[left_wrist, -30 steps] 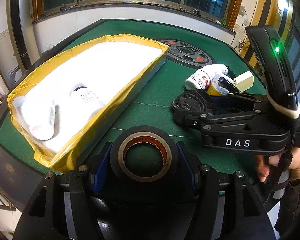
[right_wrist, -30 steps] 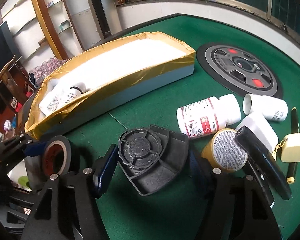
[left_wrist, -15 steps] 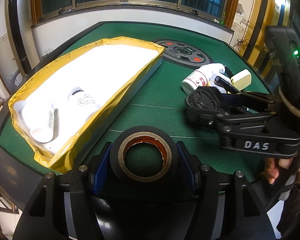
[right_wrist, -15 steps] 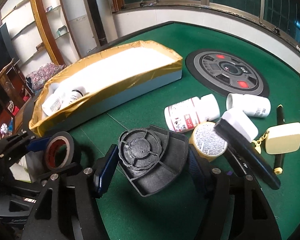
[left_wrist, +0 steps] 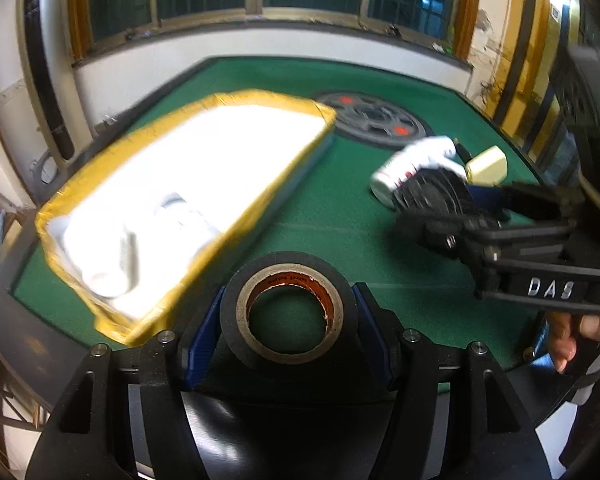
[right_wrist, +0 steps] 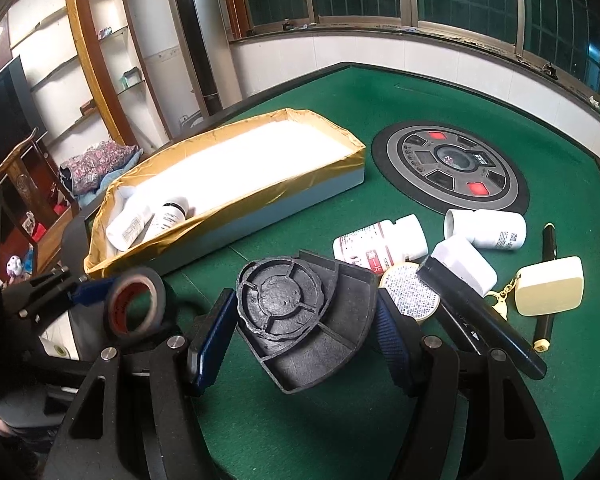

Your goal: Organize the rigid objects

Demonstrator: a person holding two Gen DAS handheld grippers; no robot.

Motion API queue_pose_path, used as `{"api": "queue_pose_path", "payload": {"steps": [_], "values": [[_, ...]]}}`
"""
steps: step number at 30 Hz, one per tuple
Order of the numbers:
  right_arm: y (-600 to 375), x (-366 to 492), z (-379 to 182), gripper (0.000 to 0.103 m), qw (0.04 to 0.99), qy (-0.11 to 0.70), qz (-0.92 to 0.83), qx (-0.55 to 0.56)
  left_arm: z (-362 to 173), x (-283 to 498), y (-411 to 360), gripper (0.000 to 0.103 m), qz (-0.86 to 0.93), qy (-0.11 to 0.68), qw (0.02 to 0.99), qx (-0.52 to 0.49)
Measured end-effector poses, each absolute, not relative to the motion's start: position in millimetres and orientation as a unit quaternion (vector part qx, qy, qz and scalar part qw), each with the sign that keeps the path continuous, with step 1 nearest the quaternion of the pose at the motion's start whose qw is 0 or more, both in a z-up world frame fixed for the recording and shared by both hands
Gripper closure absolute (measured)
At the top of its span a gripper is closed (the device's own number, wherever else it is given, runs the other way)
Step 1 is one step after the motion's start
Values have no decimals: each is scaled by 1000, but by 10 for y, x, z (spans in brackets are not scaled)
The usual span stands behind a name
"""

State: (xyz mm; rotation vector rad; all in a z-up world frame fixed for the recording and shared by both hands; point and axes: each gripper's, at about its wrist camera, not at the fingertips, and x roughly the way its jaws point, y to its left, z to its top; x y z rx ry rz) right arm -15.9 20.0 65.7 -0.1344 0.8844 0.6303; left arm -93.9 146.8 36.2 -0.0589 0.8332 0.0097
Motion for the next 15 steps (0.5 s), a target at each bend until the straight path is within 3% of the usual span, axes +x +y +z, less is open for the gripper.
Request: {"api": "queue_pose_path", "payload": {"steps": [8,15], "values": [[159,-161,665,41,856,418,299,-55,725,-1011,1844,41,53,352,934,-41],[153,-166,655,41,855,419,300,-52,712,-998,2143,41,91,348,931,-60]]}}
